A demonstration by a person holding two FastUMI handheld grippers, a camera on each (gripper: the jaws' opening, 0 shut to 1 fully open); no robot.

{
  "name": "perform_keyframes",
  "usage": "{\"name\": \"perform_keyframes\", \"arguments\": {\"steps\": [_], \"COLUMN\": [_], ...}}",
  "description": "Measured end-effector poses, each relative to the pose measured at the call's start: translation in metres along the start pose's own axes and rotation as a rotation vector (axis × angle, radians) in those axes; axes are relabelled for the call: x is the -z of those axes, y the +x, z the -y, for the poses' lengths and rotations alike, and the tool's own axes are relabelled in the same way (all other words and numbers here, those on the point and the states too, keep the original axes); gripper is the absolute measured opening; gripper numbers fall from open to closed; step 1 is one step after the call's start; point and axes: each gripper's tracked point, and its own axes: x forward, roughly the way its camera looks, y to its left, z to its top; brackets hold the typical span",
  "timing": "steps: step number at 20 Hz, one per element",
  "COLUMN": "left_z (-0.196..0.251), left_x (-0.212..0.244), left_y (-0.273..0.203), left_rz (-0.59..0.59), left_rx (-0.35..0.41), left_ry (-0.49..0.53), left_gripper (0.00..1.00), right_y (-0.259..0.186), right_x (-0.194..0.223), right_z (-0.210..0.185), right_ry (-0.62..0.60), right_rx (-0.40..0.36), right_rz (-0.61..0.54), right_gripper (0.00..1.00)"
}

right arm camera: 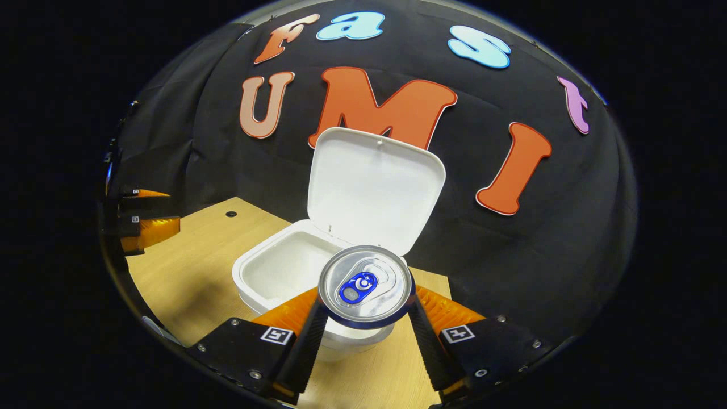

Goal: Press the lid of the desktop garbage bin to open it, pick up the crumpled paper on the desktop and throw it into the bin, then pick up the pop can on the desktop and drop it into the bin, and finally close the garbage bin lid.

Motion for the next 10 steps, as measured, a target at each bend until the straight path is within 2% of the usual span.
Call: {"name": "perform_keyframes", "arguments": {"steps": [2, 3, 4, 6, 7, 8, 10], "left_z": [0.0, 0.0, 0.0, -0.001, -0.002, -0.003, -0.006], "left_x": [0.003, 0.003, 0.003, 0.004, 0.004, 0.005, 0.007], "left_y": [0.0, 0.001, 0.002, 0.003, 0.003, 0.004, 0.003], "left_rz": [-0.004, -0.005, -0.005, -0.007, -0.007, -0.009, -0.013], "left_rx": [0.0, 0.0, 0.0, 0.0, -0.002, -0.002, -0.004], "left_ry": [0.002, 0.006, 0.009, 0.01, 0.008, 0.006, 0.004], "left_gripper": [0.96, 0.96, 0.96, 0.96, 0.96, 0.96, 0.96], "right_y": [0.003, 0.006, 0.008, 0.013, 0.014, 0.015, 0.018], "right_x": [0.005, 0.007, 0.01, 0.013, 0.015, 0.017, 0.021], "right_z": [-0.006, -0.007, -0.008, -0.009, -0.009, -0.009, -0.01], "right_ry": [0.006, 0.009, 0.012, 0.02, 0.024, 0.029, 0.036], "right_rx": [-0.017, -0.02, -0.022, -0.02, -0.019, -0.016, -0.01], "right_rz": [-0.012, -0.019, -0.028, -0.043, -0.051, -0.056, -0.068], "right_gripper": [0.8, 0.75, 0.8, 0.8, 0.75, 0.8, 0.8]}}
